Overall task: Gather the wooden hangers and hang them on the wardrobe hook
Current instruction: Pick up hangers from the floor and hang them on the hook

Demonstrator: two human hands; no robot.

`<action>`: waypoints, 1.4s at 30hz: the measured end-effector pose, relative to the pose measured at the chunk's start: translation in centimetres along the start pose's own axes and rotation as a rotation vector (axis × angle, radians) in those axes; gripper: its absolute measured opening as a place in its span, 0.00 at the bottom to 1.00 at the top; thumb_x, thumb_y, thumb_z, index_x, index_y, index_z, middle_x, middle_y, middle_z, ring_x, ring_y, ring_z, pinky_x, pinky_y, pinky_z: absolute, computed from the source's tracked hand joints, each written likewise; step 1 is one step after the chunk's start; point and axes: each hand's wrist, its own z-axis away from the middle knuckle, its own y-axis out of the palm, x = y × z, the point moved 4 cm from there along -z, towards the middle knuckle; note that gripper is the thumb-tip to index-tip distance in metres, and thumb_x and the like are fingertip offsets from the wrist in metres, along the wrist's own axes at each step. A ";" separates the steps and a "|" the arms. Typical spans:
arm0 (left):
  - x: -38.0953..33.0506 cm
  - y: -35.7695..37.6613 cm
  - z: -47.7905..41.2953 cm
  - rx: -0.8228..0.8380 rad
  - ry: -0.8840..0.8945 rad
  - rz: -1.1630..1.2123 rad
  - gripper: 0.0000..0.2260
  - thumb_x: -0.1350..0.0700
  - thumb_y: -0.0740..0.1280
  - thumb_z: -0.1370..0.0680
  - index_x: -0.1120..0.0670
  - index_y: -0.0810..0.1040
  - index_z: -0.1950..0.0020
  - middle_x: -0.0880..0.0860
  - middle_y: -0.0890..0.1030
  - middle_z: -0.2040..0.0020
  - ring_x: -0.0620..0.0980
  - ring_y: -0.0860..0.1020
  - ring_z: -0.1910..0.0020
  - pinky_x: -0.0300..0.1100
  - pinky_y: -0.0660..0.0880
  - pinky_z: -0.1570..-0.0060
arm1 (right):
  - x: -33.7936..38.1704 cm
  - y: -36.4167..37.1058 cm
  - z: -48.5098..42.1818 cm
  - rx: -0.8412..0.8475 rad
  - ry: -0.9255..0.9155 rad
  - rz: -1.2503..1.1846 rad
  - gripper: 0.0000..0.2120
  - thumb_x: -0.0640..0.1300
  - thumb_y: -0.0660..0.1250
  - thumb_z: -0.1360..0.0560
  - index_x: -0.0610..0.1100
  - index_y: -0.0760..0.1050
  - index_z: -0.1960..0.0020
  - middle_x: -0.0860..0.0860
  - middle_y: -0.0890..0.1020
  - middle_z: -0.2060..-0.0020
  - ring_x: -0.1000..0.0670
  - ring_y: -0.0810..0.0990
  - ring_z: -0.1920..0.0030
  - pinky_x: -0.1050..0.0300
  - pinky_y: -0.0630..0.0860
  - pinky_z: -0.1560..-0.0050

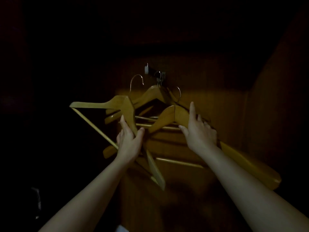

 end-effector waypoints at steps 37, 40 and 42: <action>4.9 3.4 -18.3 -0.111 0.076 -0.139 0.32 0.48 0.57 0.20 0.50 0.40 0.23 0.54 0.51 0.22 0.51 0.48 0.23 0.51 0.36 0.27 | 7.0 6.6 -17.8 -0.198 -0.082 -0.025 0.38 0.50 0.61 0.22 0.53 0.37 0.24 0.47 0.61 0.32 0.45 0.69 0.36 0.52 0.74 0.44; 4.5 3.0 -18.2 -0.124 0.096 -0.115 0.32 0.49 0.57 0.20 0.49 0.39 0.24 0.54 0.54 0.22 0.51 0.49 0.23 0.52 0.37 0.26 | 7.1 6.7 -17.4 -0.186 -0.087 -0.044 0.36 0.50 0.60 0.22 0.53 0.39 0.24 0.47 0.62 0.32 0.46 0.70 0.37 0.52 0.75 0.43; 4.1 2.9 -18.0 -0.102 0.082 -0.095 0.32 0.49 0.56 0.20 0.49 0.39 0.24 0.54 0.54 0.23 0.52 0.48 0.23 0.52 0.38 0.25 | 7.4 6.9 -17.0 -0.171 -0.083 -0.048 0.35 0.50 0.60 0.22 0.51 0.42 0.24 0.47 0.63 0.33 0.46 0.70 0.37 0.53 0.75 0.44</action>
